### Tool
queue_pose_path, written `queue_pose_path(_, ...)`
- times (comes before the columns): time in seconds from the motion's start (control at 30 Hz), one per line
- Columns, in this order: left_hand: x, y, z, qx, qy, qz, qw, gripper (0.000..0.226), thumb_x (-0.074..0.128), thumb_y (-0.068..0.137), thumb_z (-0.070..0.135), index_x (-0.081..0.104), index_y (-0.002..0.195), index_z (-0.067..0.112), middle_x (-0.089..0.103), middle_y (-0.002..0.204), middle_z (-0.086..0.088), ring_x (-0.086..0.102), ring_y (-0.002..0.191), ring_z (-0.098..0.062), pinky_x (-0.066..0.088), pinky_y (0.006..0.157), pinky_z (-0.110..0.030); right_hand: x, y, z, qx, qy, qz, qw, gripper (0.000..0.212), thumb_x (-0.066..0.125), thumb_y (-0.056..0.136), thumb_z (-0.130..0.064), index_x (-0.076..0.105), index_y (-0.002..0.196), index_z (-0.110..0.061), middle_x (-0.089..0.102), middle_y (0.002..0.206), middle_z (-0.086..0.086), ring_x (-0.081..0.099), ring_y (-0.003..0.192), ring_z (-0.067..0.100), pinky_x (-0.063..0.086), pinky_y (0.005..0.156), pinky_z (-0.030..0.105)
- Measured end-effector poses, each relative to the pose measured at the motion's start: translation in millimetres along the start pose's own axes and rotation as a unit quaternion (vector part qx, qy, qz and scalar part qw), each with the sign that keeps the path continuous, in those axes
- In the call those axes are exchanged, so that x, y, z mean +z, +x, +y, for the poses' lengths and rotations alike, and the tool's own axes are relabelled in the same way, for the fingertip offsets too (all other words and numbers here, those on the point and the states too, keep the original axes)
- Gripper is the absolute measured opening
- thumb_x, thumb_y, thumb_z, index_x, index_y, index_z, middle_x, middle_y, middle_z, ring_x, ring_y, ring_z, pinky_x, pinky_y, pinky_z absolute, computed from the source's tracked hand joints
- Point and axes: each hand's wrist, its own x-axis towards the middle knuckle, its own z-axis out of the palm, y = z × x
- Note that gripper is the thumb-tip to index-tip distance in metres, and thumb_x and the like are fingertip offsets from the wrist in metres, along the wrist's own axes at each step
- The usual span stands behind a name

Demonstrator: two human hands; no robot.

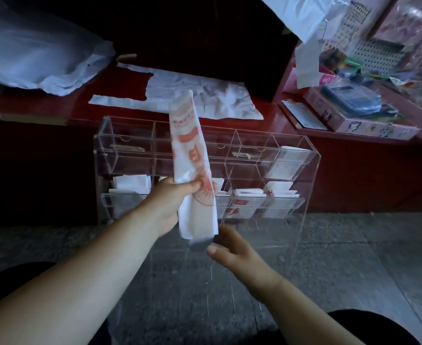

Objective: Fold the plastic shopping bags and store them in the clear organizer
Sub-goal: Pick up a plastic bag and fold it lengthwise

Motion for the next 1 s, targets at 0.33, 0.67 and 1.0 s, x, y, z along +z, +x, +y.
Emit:
queue_pose_path(0.33, 1, -2, -19, -0.098, 0.084, -0.040, 0.991, 0.011, 0.065, 0.078, 0.003, 0.063, 0.081, 0.013, 0.066, 0.081, -0.003, 0.061, 0.083, -0.021, 0.048, 0.077, -0.030, 9, 1, 3, 0.047, 0.011, -0.014, 0.999, 0.024, 0.054, 0.090, -0.013, 0.060, 0.067, -0.017, 0.059, 0.057, -0.012, 0.053, 0.053, 0.000, 0.042, 0.053, 0.013)
queue_pose_path(0.67, 1, 8, -32, -0.065, 0.174, 0.029, 0.982, 0.024, 0.073, 0.072, 0.008, 0.061, 0.092, 0.008, 0.063, 0.097, -0.006, 0.060, 0.093, -0.022, 0.046, 0.084, -0.033, 2, -20, -6, 0.089, -0.086, -0.067, 0.990, 0.014, 0.057, 0.088, -0.011, 0.057, 0.078, -0.021, 0.061, 0.068, -0.010, 0.055, 0.052, -0.001, 0.043, 0.050, 0.014)
queue_pose_path(1.0, -3, 4, -35, -0.066, 0.186, -0.034, 0.980, 0.017, 0.070, 0.075, 0.004, 0.063, 0.084, 0.016, 0.065, 0.086, 0.002, 0.060, 0.091, -0.017, 0.044, 0.092, -0.031, -5, -5, -12, -0.073, -0.105, 0.132, 0.983, 0.014, 0.068, 0.076, -0.028, 0.058, 0.067, -0.028, 0.043, 0.101, -0.022, 0.046, 0.105, 0.006, 0.035, 0.085, 0.020)
